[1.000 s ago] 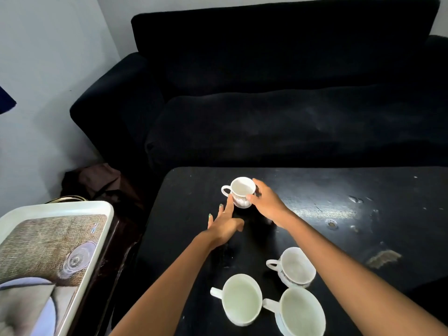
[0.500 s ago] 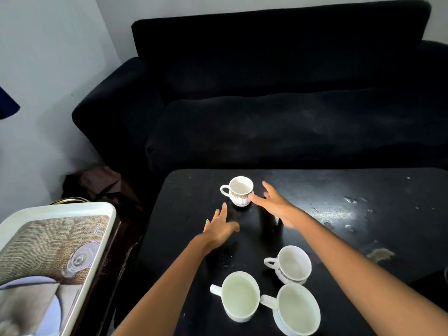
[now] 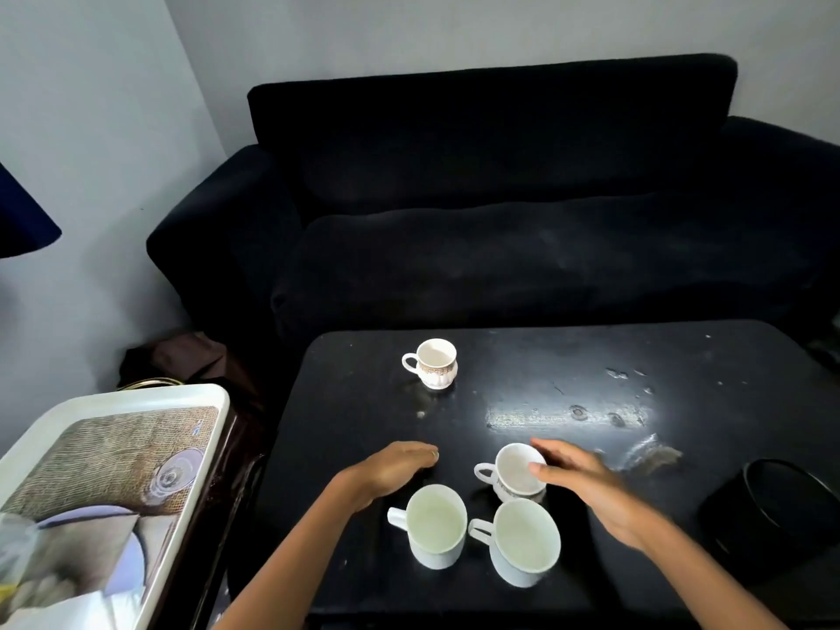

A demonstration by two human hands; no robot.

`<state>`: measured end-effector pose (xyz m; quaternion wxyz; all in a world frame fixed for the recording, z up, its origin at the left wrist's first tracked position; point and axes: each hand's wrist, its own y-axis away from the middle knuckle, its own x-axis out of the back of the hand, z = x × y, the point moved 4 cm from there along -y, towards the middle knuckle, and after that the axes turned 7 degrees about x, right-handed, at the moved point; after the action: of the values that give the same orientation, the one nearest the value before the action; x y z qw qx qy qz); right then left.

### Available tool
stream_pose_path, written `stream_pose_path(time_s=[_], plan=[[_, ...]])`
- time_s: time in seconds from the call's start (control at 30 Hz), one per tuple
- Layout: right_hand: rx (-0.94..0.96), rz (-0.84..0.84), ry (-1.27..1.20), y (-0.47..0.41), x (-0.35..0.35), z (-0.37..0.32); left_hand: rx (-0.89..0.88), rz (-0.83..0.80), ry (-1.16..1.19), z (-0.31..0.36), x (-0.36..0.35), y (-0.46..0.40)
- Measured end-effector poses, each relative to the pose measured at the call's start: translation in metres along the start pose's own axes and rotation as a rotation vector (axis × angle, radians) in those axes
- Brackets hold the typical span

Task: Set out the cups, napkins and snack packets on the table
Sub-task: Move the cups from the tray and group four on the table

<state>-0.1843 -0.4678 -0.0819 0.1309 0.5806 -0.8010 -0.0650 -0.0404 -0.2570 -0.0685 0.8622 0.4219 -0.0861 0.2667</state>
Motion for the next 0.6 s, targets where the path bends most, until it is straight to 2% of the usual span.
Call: stream_pose_path(time_s=[0.27,0.6], plan=[[0.085,0.05,0.055,0.013,-0.01,0.009,-0.018,0.058,0.147,-0.001,-0.003,0.001],[0.189,0.205,-0.1,-0.03,-0.013,0.012,-0.058,0.311,0.253,-0.002,0.009,-0.027]])
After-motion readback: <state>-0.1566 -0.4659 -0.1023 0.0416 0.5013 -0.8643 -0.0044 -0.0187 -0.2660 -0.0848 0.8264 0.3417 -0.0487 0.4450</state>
